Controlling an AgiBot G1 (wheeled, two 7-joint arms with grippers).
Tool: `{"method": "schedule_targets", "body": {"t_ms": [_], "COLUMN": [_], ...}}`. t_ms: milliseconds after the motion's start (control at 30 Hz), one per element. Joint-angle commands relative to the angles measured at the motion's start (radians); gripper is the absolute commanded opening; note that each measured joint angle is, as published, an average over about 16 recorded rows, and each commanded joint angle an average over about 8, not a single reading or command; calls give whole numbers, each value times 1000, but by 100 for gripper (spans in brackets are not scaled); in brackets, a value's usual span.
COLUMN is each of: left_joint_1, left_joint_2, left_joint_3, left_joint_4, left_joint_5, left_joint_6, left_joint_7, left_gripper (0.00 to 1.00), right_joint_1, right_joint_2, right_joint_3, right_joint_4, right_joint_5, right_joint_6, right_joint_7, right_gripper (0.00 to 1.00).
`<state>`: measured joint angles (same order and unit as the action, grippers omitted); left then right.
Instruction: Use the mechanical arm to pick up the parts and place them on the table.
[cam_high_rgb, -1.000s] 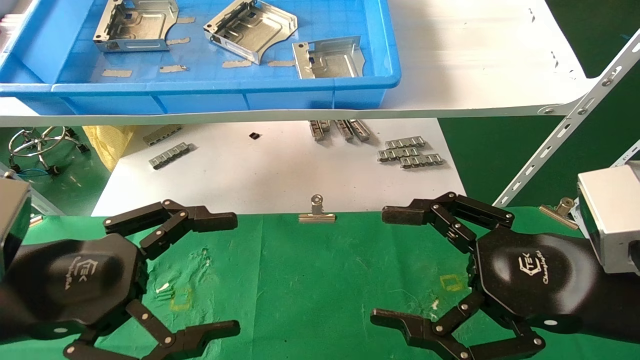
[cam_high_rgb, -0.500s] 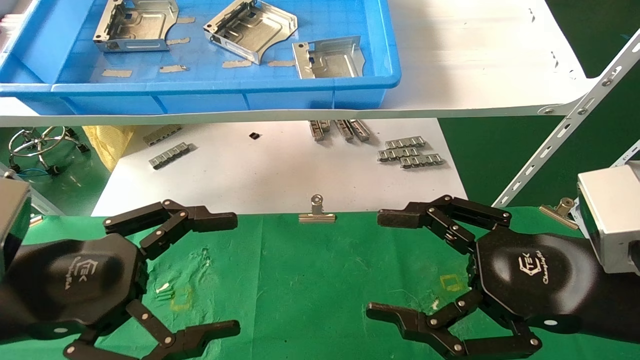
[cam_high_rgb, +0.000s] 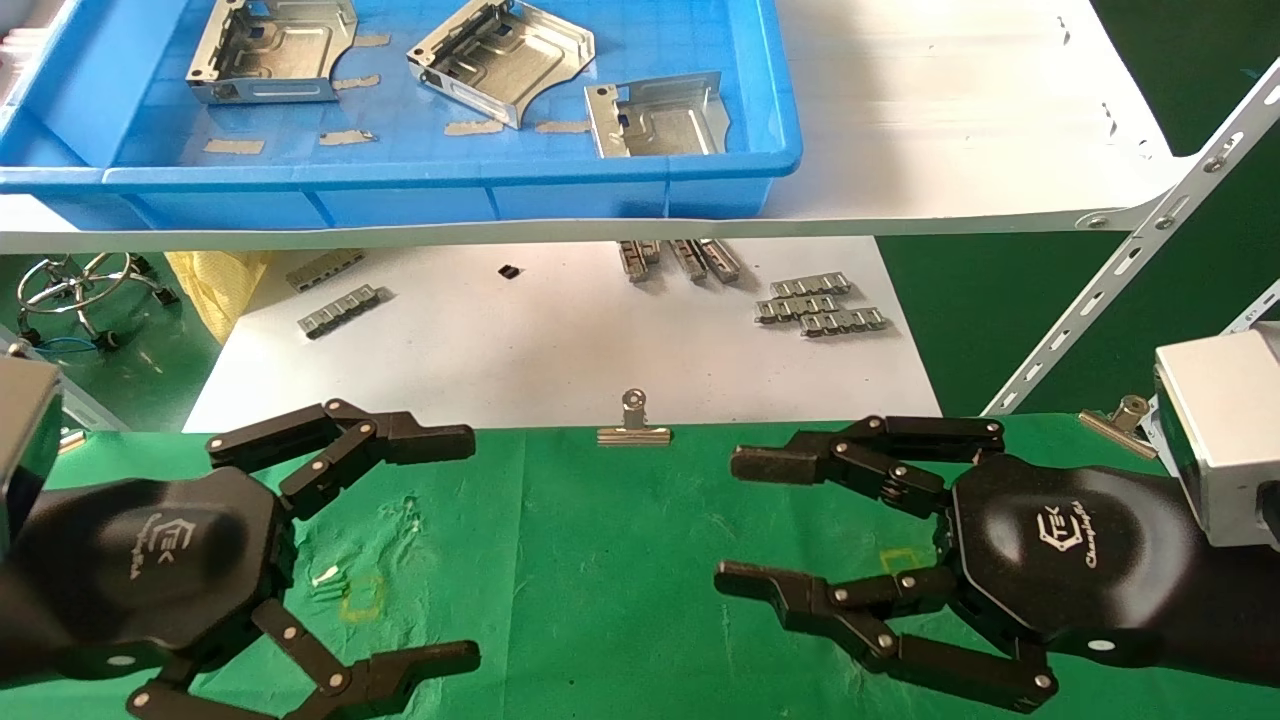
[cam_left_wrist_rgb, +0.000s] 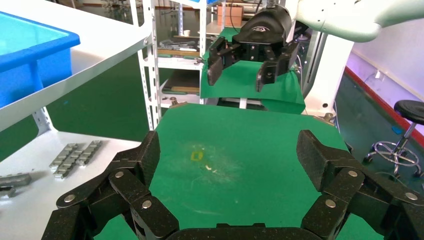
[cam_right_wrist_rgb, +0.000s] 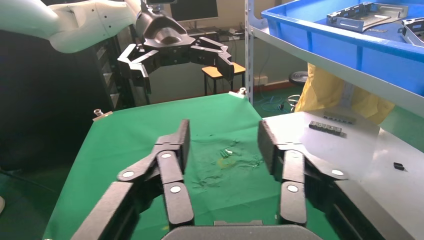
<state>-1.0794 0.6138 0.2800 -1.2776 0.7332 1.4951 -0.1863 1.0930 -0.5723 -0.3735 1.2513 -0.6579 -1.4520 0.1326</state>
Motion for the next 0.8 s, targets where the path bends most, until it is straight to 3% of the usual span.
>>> {"method": "schedule_targets", "body": {"t_ms": [33,267,400,600,800], "left_joint_1": [0,-7,-70,-303,-593], "left_joint_2": [0,2,19,111,270], "left_joint_3": [0,-2,-2,34,121], "left_joint_4": [0,0,8,117,409], "left_joint_5": [0,-2,10,93,256], "left_joint_6": [0,-3,-17,-53,-98], "left_joint_7": [0,-2,-12,-50,-57], "left_gripper": [100,100,100,100,100], "right_joint_1": [0,0,0,0,0], "right_joint_2": [0,0,0,0,0], "right_joint_3": [0,0,0,0,0], "right_joint_4": [0,0,0,0,0], "right_joint_5": [0,0,0,0,0], "right_joint_6": [0,0,0,0,0], "right_joint_7": [0,0,0,0,0], "right_gripper": [0,0,0,0,0]}}
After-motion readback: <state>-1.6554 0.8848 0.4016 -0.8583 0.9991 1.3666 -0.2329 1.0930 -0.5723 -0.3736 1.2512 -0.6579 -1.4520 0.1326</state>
